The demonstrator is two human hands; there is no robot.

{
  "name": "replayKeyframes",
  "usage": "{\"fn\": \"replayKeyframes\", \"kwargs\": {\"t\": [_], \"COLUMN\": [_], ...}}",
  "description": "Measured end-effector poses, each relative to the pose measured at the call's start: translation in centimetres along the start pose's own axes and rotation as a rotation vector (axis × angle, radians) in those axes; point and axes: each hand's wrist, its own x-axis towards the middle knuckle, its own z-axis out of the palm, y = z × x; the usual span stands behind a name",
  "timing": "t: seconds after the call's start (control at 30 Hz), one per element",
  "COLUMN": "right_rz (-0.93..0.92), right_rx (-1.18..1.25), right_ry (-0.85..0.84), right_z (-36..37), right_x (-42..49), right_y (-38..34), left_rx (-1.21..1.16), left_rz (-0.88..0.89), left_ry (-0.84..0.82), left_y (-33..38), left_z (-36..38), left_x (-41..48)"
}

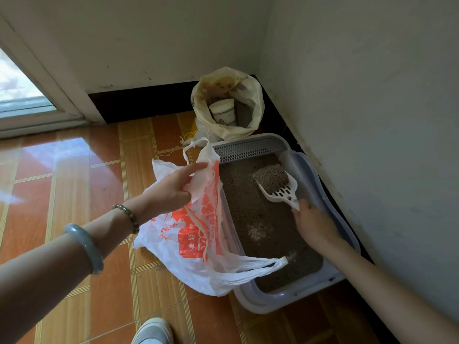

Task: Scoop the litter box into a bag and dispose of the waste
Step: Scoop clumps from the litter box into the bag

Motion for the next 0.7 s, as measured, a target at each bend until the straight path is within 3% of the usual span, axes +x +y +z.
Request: {"fn": "replayKeyframes", "kwargs": {"t": [0.7], "right_rz": [-0.133], "right_rx": [-0.007], "right_ry": [0.173], "right_z": [-1.9], "right_x": [-3.7], "right_y": [0.4], "left_rx": [0.099], "left_rz": [0.02], "left_ry": [0.01], "left_y": [-0.4], "left_z": [0.6], "left_x": [0.6]}}
